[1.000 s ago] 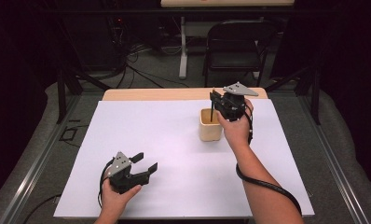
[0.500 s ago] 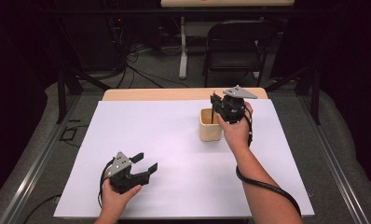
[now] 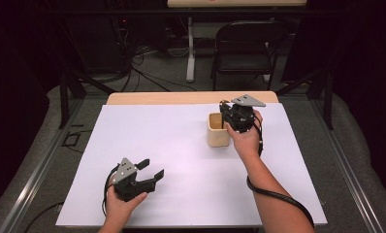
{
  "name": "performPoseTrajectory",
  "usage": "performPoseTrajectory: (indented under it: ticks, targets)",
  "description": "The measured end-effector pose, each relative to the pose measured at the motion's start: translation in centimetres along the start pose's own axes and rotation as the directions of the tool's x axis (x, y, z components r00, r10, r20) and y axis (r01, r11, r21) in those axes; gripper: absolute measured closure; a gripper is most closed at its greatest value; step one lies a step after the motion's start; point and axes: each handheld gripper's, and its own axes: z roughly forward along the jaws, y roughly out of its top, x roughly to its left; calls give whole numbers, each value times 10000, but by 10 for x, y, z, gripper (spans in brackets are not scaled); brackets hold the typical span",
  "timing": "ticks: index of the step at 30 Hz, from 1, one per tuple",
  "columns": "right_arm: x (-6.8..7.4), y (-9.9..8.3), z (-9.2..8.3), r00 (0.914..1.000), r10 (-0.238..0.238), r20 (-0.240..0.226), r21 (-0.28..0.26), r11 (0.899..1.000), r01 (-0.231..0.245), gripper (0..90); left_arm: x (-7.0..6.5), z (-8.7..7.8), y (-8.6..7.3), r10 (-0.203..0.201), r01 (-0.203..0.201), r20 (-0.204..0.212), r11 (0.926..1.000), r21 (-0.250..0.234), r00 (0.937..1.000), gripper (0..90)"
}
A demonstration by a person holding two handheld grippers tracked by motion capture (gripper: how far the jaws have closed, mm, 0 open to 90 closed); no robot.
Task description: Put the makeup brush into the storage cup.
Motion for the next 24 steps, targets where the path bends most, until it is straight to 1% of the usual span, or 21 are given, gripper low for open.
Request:
performPoseTrajectory:
  ticks: [4,7,13,16,24]
  targets:
    - [0,-2,1,9999,-105,8,64,9999,105,838,0,0,0,2,-2,-3,10000,-1,10000,295]
    - [0,-6,1,9996,-283,59,199,9994,282,837,1,0,0,-13,13,-47,10000,-7,10000,295]
    - [-3,-11,3,9998,-187,60,314,9993,185,838,0,0,0,-3,3,-41,10000,4,10000,295]
    - [-3,-12,3,9998,-189,62,293,9994,187,837,1,0,0,-3,3,-45,10000,4,10000,295]
    - [-5,-17,6,9999,-162,42,441,9989,160,837,1,0,-1,-49,49,-30,10000,5,10000,294]
